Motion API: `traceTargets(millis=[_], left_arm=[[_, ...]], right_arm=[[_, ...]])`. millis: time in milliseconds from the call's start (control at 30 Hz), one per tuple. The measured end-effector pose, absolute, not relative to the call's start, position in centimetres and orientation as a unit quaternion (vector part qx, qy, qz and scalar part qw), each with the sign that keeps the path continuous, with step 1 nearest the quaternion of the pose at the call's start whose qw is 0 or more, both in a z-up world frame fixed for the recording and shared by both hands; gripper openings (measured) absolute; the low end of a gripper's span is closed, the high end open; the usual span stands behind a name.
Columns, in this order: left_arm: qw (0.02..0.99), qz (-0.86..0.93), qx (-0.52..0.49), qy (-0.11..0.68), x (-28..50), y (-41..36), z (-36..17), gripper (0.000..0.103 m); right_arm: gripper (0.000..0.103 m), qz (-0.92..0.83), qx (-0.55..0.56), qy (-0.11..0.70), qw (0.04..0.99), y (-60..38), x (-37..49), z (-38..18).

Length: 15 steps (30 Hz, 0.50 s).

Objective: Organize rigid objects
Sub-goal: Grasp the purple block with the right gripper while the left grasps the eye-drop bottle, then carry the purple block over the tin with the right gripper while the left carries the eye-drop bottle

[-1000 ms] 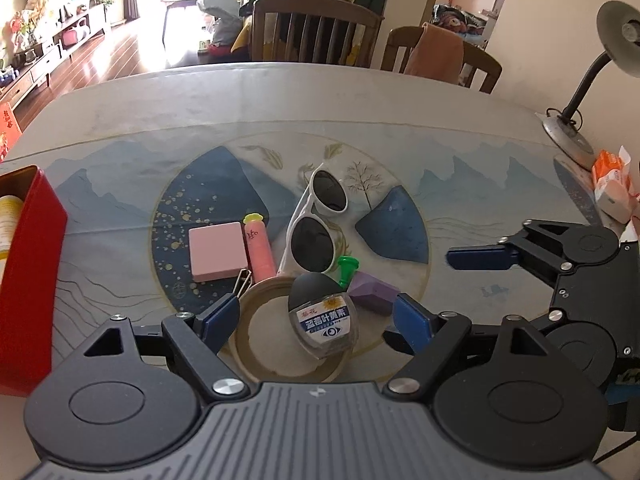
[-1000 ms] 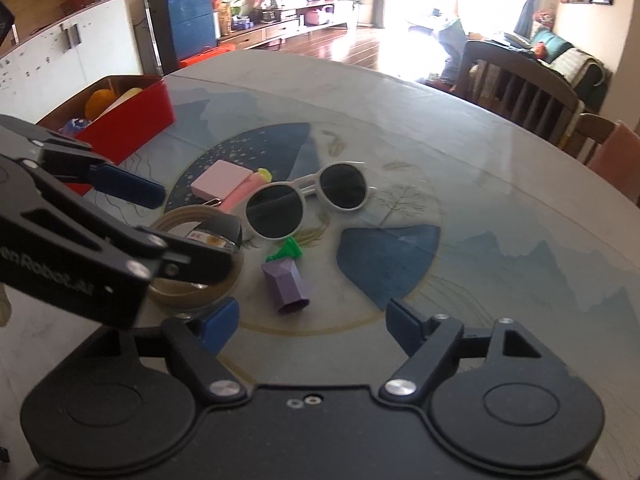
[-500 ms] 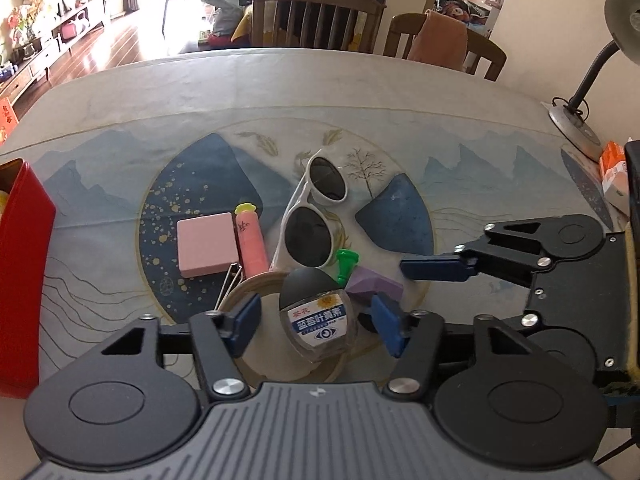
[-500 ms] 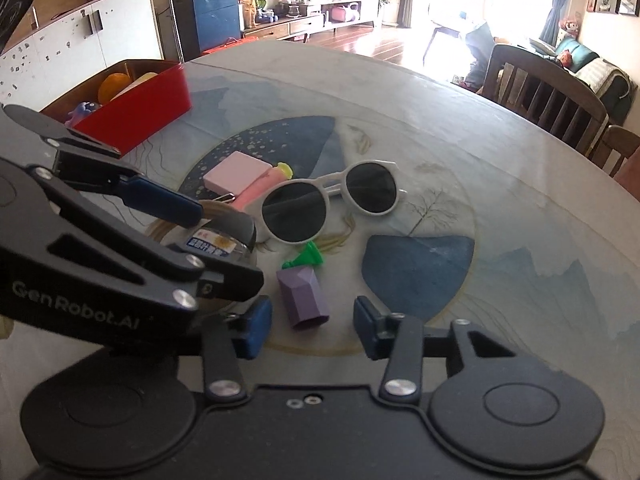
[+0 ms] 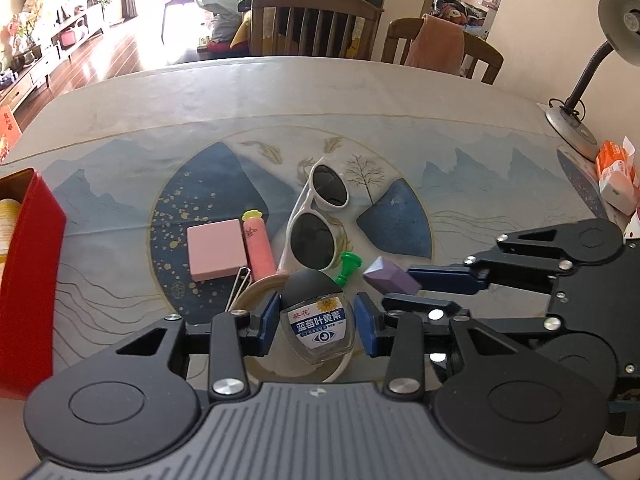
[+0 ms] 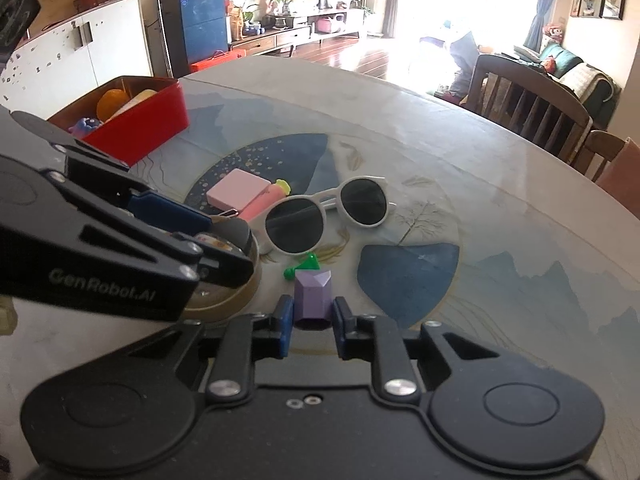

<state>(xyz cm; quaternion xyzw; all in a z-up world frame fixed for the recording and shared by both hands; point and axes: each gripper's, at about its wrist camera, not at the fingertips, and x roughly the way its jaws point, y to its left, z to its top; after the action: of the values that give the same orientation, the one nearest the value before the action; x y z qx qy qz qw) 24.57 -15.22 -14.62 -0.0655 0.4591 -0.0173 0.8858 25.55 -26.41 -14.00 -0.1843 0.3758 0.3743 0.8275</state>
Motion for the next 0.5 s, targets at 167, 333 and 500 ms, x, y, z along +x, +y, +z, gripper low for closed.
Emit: traceTargets(millis=[167, 333, 500], left_arm=[[0.887, -0.014, -0.068, 0.457, 23.6, -14.5, -13.5, 0.04], [0.891, -0.013, -0.073, 0.447, 22.4, -13.4, -12.1, 0.04], [0.896, -0.011, -0.081, 0.437, 21.2, -11.9, -10.7, 0.04]], right_arm=[[0.02, 0.364, -0.177, 0.376, 0.833, -26.8, 24.6, -12.3], [0.02, 0.361, -0.174, 0.369, 0.839, -26.5, 23.3, -10.3], [0.02, 0.361, -0.169, 0.36, 0.844, -25.5, 22.1, -8.3]])
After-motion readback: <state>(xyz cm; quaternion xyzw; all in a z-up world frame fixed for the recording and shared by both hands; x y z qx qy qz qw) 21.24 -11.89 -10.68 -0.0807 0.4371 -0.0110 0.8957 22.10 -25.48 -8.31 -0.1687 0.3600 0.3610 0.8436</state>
